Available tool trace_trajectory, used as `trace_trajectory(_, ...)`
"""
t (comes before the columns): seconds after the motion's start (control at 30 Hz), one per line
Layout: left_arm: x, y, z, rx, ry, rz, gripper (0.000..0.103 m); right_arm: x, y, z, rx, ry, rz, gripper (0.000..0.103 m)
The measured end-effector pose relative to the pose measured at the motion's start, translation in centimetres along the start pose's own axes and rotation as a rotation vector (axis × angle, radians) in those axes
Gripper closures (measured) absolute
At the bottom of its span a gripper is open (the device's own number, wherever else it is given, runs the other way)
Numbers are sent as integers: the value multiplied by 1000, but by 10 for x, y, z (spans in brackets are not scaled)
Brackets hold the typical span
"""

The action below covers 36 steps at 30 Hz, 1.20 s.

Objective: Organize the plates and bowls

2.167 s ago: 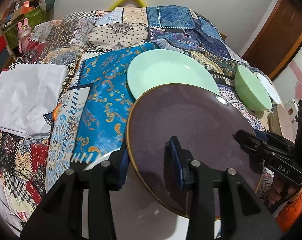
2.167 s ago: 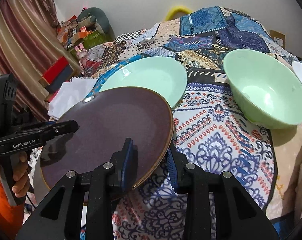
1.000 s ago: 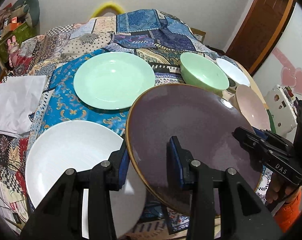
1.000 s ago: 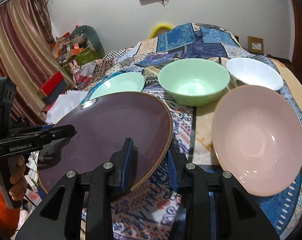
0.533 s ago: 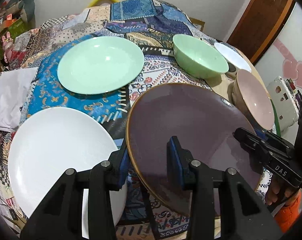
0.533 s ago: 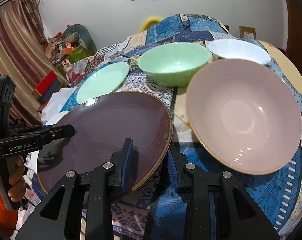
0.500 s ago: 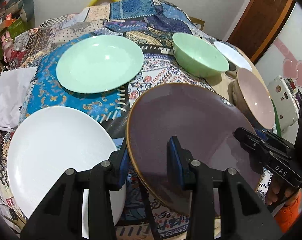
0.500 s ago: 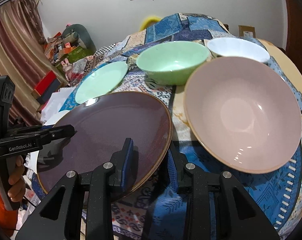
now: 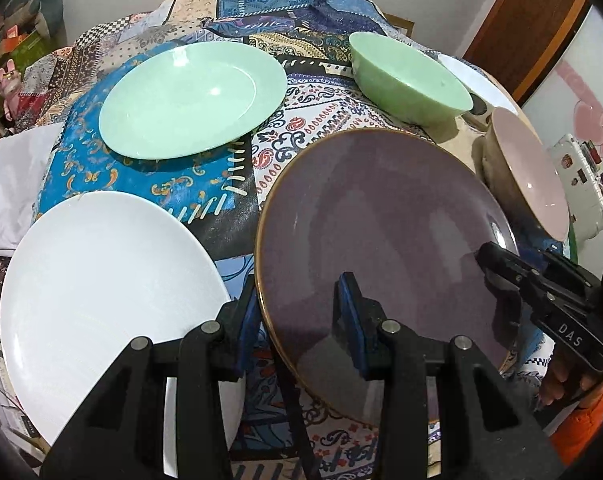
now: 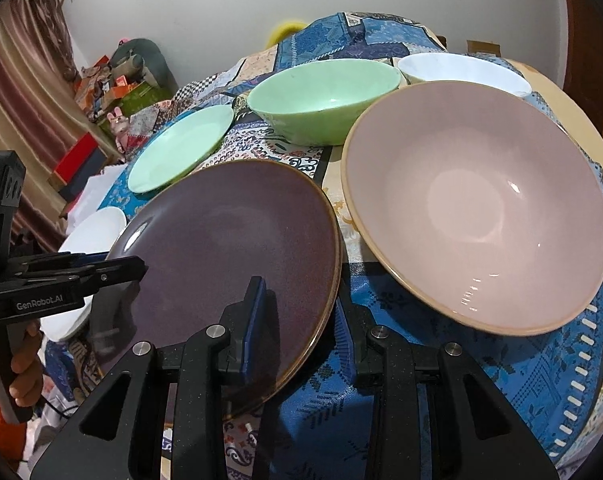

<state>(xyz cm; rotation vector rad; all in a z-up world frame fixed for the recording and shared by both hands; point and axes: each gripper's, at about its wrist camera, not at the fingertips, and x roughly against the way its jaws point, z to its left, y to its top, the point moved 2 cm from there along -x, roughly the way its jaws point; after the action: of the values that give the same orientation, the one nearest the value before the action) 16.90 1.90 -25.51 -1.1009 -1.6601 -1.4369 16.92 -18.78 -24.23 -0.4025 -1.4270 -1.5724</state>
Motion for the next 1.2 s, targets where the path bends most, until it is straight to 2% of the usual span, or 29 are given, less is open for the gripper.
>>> trace_trajectory(0.17,4,1,2,7,-1,-8,65,2,0,-3,-6,8,1,73)
trace_trajectory(0.47,29,2,3,11,20,-67,64,19,0,0,8,-15,-12,72)
trace_trajectory(0.67,62,-1,5,9,38,-134,62,39,5,14,35,-11,-53,65)
trace_trajectory(0.87,101,-6,15,20,61,-220,52,57,14,34,75,6,-113,56)
trace_trajectory(1.0,125,-12,25,27,103,-276,39,63,19,51,108,26,-139,56)
trace_trajectory(1.13,142,-19,37,13,163,-305,32,64,26,69,132,51,-163,43)
trace_trajectory(1.2,147,-24,46,14,190,-311,29,61,29,80,150,65,-166,42)
